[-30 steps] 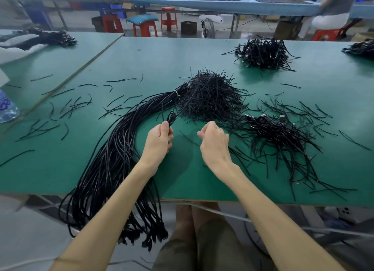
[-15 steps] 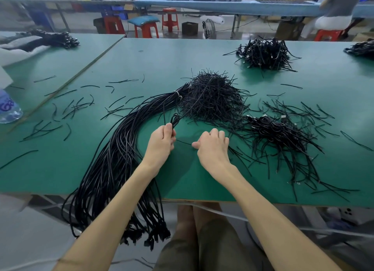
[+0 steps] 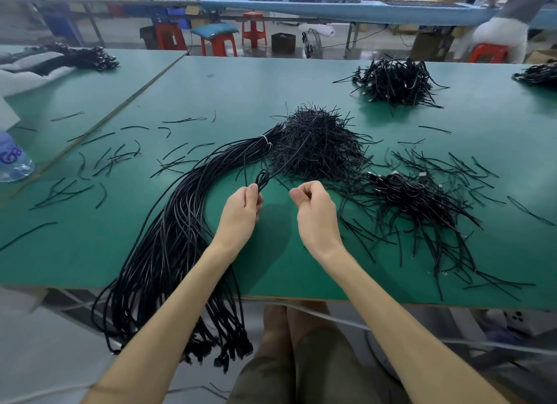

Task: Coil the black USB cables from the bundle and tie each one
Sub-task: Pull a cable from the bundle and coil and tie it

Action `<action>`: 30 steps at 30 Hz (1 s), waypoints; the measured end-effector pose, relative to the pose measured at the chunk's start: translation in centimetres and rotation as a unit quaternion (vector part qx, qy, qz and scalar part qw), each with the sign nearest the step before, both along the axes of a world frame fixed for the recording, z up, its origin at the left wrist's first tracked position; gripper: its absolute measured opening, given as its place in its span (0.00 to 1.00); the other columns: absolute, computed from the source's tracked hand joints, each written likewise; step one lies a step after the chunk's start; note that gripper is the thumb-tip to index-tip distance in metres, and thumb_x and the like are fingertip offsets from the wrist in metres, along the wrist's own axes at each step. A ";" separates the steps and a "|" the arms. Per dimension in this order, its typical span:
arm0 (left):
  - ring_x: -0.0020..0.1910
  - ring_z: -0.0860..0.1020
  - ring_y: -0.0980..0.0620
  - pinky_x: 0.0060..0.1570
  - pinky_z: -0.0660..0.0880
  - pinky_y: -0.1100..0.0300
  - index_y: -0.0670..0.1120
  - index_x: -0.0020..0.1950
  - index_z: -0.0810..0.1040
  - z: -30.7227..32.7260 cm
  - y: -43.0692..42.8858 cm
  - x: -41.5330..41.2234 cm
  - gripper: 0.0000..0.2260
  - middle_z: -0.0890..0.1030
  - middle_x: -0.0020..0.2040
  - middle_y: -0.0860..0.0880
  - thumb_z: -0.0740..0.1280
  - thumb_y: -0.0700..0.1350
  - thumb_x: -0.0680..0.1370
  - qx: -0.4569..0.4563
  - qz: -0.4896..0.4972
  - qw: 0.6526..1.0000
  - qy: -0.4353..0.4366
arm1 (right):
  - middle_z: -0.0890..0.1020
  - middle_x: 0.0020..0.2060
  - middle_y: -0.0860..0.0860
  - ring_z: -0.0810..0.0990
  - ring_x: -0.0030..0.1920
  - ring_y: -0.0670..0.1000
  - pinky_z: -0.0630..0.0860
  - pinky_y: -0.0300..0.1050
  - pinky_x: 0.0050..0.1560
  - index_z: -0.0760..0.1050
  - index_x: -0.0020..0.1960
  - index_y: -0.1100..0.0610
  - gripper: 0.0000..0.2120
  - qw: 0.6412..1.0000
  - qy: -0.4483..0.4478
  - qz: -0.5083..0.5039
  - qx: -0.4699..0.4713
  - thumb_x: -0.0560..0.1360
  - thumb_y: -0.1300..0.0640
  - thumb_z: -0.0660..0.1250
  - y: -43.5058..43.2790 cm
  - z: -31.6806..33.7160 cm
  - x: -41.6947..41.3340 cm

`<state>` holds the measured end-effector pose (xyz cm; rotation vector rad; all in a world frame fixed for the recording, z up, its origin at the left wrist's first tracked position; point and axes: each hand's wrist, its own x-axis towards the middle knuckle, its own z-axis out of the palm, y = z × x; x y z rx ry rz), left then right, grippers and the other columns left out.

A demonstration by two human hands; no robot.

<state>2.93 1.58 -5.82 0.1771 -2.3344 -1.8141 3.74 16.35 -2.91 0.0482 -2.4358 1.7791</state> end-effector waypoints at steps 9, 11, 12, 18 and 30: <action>0.32 0.69 0.61 0.40 0.67 0.61 0.47 0.42 0.73 -0.2 0.1 0.3 0.16 0.72 0.36 0.54 0.55 0.50 0.87 -0.075 -0.067 0.994 0.033 | 0.74 0.38 0.48 0.68 0.36 0.47 0.63 0.38 0.35 0.71 0.49 0.58 0.09 0.998 -0.028 0.035 0.034 0.84 0.54 0.61 -0.7 -1.2 0.3; 0.31 0.70 0.62 0.38 0.67 0.65 0.47 0.43 0.73 -0.2 0.1 0.3 0.17 0.72 0.35 0.55 0.55 0.51 0.87 -0.068 -0.076 0.994 0.038 | 0.75 0.38 0.48 0.69 0.35 0.46 0.65 0.35 0.34 0.72 0.50 0.59 0.09 0.998 -0.033 0.043 0.034 0.84 0.53 0.62 -0.7 -1.6 0.4; 0.31 0.70 0.62 0.36 0.68 0.67 0.46 0.43 0.73 -0.2 0.1 0.4 0.17 0.72 0.35 0.55 0.55 0.51 0.87 -0.063 -0.078 0.994 0.040 | 0.75 0.38 0.48 0.69 0.35 0.46 0.66 0.33 0.34 0.73 0.50 0.59 0.09 0.998 -0.033 0.043 0.033 0.84 0.53 0.62 -0.7 -1.7 0.4; 0.28 0.69 0.62 0.32 0.67 0.70 0.46 0.40 0.71 0.3 0.3 0.7 0.18 0.72 0.29 0.60 0.55 0.48 0.88 -0.023 -0.094 0.995 0.038 | 0.79 0.40 0.46 0.75 0.40 0.42 0.70 0.29 0.41 0.75 0.48 0.57 0.07 0.998 -0.011 0.053 0.019 0.81 0.54 0.68 -0.3 -1.8 0.3; 0.27 0.56 0.54 0.24 0.55 0.64 0.52 0.36 0.75 1.4 -0.3 1.2 0.20 0.62 0.29 0.53 0.58 0.53 0.86 0.108 -0.201 0.971 -0.067 | 0.78 0.35 0.51 0.75 0.34 0.49 0.75 0.42 0.41 0.73 0.68 0.49 0.20 0.957 -0.062 0.227 -0.171 0.78 0.60 0.72 1.8 -1.5 0.0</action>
